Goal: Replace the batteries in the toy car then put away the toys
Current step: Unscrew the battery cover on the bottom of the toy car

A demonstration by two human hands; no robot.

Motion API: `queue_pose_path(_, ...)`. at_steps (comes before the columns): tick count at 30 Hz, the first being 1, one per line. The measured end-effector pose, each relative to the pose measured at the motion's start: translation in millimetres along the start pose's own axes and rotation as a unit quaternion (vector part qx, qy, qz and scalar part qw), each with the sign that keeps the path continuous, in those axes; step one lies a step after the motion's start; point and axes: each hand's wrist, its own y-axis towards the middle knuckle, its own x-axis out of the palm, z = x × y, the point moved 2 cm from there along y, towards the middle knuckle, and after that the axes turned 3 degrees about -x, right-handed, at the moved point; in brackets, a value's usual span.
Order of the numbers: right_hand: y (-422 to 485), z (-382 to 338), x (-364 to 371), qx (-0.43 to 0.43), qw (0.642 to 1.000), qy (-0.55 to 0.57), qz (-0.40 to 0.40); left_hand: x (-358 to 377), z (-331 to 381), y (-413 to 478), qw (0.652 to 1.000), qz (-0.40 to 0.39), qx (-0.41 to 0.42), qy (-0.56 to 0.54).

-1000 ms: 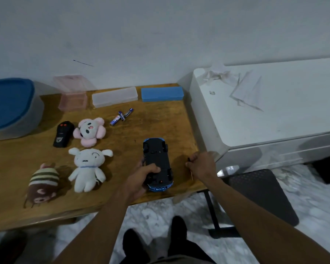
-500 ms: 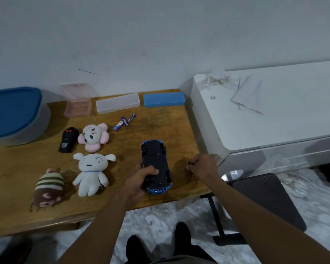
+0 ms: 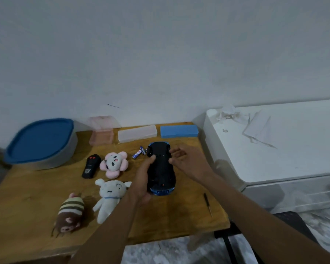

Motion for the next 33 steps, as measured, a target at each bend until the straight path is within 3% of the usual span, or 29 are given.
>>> queue_pose_path(6, 11.6, -34.6, 3.5, -0.074, 0.99, -0.118, 0.003, 3.2, 19.1, 1.2, 0.999, -0.027, 0.011, -0.016)
queue_pose_path(19, 9.5, -53.3, 24.8, -0.06, 0.992, -0.097, -0.045, -22.5, 13.3, -0.8, 1.0, -0.005, -0.012, 0.011)
queue_pose_path(26, 0.9, -59.0, 30.1, -0.07, 0.993, -0.087, -0.03, -29.3, 4.7, -8.4, 1.0, 0.008, -0.021, -0.007)
queue_pose_path(33, -3.7, -58.4, 26.1, -0.06, 0.992, -0.106, -0.039, -23.9, 4.4, -12.2, 0.999, -0.022, -0.027, -0.021)
